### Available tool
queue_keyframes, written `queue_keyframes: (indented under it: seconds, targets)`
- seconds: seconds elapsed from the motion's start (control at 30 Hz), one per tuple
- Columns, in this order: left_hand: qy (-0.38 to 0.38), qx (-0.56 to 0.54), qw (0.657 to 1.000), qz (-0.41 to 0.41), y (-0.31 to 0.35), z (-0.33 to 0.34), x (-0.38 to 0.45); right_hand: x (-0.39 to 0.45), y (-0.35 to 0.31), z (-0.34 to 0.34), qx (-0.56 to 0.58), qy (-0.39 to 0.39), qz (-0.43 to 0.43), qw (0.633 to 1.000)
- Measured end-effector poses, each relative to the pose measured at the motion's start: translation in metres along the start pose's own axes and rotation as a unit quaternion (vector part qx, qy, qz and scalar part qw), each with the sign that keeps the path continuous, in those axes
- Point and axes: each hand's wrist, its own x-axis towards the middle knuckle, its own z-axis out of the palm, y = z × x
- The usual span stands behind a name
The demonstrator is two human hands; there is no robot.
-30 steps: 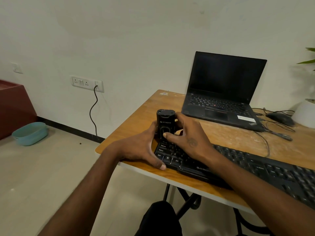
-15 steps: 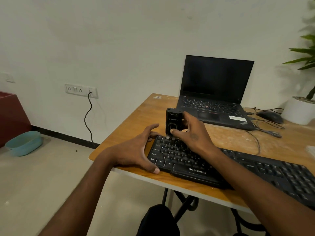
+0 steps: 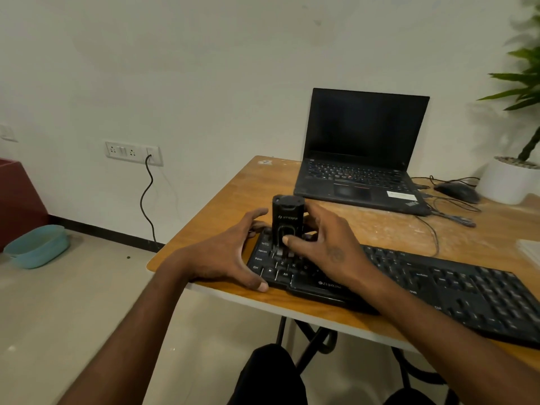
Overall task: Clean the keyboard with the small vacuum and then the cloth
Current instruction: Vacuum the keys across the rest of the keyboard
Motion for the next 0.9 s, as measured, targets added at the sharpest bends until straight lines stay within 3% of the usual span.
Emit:
queue_keyframes:
  seconds: [0.2, 0.53, 0.77, 0.9]
  targets:
    - [0.003, 0.0, 1.0, -0.008, -0.001, 0.001, -0.001, 0.024, 0.018, -0.006, -0.019, 0.037, 0.024, 0.999]
    - [0.007, -0.001, 1.0, 0.003, -0.003, 0.001, 0.0, -0.041, -0.012, -0.003, 0.055, -0.042, -0.004, 0.998]
    - [0.006, 0.006, 1.0, -0.013, -0.001, 0.001, 0.0, 0.008, 0.02, -0.021, -0.015, 0.042, 0.03, 0.999]
    - [0.002, 0.003, 1.0, -0.011, -0.001, 0.002, 0.0, 0.006, 0.021, -0.022, -0.013, 0.048, 0.035, 0.998]
